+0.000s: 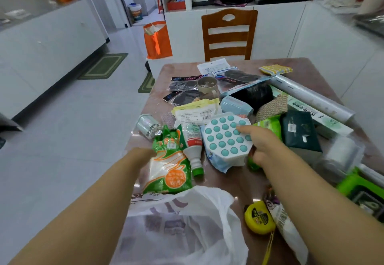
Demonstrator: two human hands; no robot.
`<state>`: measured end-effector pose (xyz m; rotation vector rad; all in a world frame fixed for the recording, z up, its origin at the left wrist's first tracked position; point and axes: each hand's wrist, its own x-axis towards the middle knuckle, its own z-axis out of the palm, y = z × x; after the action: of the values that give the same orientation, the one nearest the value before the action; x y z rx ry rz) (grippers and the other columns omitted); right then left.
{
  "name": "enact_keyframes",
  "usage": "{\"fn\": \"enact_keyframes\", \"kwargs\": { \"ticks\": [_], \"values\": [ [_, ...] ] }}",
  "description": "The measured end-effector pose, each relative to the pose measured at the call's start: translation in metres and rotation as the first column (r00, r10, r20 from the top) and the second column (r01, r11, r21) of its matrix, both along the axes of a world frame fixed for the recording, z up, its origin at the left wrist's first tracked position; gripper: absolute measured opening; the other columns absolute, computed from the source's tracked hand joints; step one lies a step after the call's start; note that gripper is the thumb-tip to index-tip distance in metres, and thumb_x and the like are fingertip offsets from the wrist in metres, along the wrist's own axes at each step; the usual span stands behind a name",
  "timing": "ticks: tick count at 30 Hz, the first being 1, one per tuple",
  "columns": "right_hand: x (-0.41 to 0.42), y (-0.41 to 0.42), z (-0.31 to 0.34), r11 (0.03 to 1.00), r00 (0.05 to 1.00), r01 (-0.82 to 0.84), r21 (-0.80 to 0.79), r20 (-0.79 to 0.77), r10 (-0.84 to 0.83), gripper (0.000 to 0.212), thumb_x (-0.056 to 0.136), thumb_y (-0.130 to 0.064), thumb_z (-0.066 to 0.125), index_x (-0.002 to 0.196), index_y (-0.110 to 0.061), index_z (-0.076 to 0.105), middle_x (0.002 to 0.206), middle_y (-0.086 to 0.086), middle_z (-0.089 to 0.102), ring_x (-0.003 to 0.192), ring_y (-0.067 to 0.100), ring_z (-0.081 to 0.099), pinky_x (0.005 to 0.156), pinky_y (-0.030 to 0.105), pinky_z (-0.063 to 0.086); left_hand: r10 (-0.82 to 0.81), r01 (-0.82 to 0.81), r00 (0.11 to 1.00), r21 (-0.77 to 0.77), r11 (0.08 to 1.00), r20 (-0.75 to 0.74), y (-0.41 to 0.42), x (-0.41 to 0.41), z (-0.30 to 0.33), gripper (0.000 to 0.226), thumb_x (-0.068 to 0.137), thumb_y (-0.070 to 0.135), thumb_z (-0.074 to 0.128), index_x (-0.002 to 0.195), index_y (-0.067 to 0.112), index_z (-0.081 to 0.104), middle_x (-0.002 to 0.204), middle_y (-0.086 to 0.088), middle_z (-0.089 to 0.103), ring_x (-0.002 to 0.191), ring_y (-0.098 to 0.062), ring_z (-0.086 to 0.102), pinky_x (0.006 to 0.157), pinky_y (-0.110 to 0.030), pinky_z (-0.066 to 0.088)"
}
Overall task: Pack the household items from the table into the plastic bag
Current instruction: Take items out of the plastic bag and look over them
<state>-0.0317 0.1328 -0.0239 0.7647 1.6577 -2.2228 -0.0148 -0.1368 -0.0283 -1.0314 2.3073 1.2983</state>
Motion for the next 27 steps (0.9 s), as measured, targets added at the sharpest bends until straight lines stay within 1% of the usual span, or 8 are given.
{"fn": "enact_keyframes", "kwargs": {
  "ticks": [5,7,9,12,15,19,25,27],
  "values": [
    [0.008,-0.027,-0.014,0.998,0.997,-0.053,0.033,0.058,0.051,0.004,0.090,-0.008,0.060,0.092,-0.007,0.063,0.083,0.013,0.070,0.073,0.031,0.067,0.068,0.047,0.055,-0.007,0.001,0.998,0.107,0.994,0.062,-0.003,0.004,-0.037,0.102,0.056,0.031,0.090,0.141,0.005,0.039,0.127,-0.014,0.057,0.107,-0.036,0.058,0.085,-0.042,0.053],
    [0.012,-0.034,-0.017,0.997,0.996,-0.069,0.034,0.067,0.067,0.004,0.090,-0.008,0.060,0.088,-0.008,0.063,0.071,0.010,0.071,0.070,0.030,0.066,0.075,0.051,0.053,0.004,-0.010,0.999,0.121,0.993,0.044,-0.004,0.006,-0.042,0.085,0.054,0.026,0.093,0.123,0.002,0.051,0.117,-0.016,0.064,0.103,-0.036,0.064,0.090,-0.047,0.054],
    [0.015,-0.038,-0.016,0.997,0.995,-0.080,0.016,0.059,0.079,0.003,0.089,-0.009,0.061,0.087,-0.009,0.063,0.061,0.006,0.072,0.070,0.029,0.067,0.081,0.054,0.052,0.006,-0.008,1.000,0.131,0.991,0.015,-0.003,0.009,-0.027,0.036,0.072,0.015,0.084,0.091,0.002,0.056,0.095,-0.017,0.067,0.083,-0.032,0.068,0.078,-0.042,0.058],
    [0.015,-0.042,-0.003,0.993,0.995,-0.099,-0.059,0.022,0.100,0.012,0.087,-0.013,0.066,0.098,-0.009,0.065,0.073,0.008,0.075,0.071,0.029,0.070,0.068,0.046,0.059,-0.058,0.068,0.996,0.150,0.986,-0.068,-0.016,0.002,0.005,0.023,0.081,0.015,0.077,0.084,0.003,0.058,0.083,-0.017,0.068,0.060,-0.025,0.067,0.051,-0.029,0.057],
    [0.011,-0.050,0.021,0.980,0.989,-0.143,-0.138,-0.043,0.138,0.023,0.085,-0.015,0.068,0.107,-0.009,0.065,0.089,0.012,0.075,0.074,0.029,0.072,0.057,0.039,0.059,-0.035,0.103,0.980,0.354,0.930,-0.195,-0.026,0.001,0.040,0.033,0.079,0.019,0.077,0.100,-0.003,0.065,0.083,-0.019,0.074,0.063,-0.028,0.072,0.058,-0.038,0.062],
    [0.016,-0.069,0.053,0.941,0.956,-0.292,-0.171,-0.041,0.290,0.022,0.087,-0.021,0.067,0.106,-0.010,0.067,0.104,0.013,0.073,0.089,0.030,0.071,0.072,0.043,0.059,-0.040,0.238,0.936,0.541,0.807,-0.351,0.001,0.014,0.073,0.029,0.099,0.027,0.052,0.110,0.004,0.065,0.103,-0.017,0.075,0.081,-0.029,0.073,0.065,-0.038,0.063],
    [0.053,-0.067,0.094,0.910,0.899,-0.411,-0.058,-0.191,0.394,0.024,0.085,-0.014,0.067,0.108,-0.008,0.067,0.103,0.014,0.074,0.093,0.032,0.071,0.081,0.049,0.056,-0.034,0.266,0.934,0.625,0.734,-0.357,0.009,0.057,0.096,0.057,0.101,0.052,0.027,0.120,0.012,0.064,0.111,-0.012,0.074,0.097,-0.027,0.072,0.067,-0.035,0.062],
    [0.071,-0.065,0.113,0.917,0.867,-0.390,0.083,-0.302,0.396,0.027,0.082,-0.011,0.069,0.109,-0.010,0.067,0.101,0.012,0.075,0.091,0.031,0.072,0.080,0.049,0.058,-0.052,0.252,0.925,0.505,0.826,-0.377,-0.003,0.073,0.094,0.061,0.102,0.051,0.025,0.113,0.006,0.066,0.110,-0.014,0.073,0.098,-0.027,0.070,0.076,-0.036,0.060]
  ]
}}
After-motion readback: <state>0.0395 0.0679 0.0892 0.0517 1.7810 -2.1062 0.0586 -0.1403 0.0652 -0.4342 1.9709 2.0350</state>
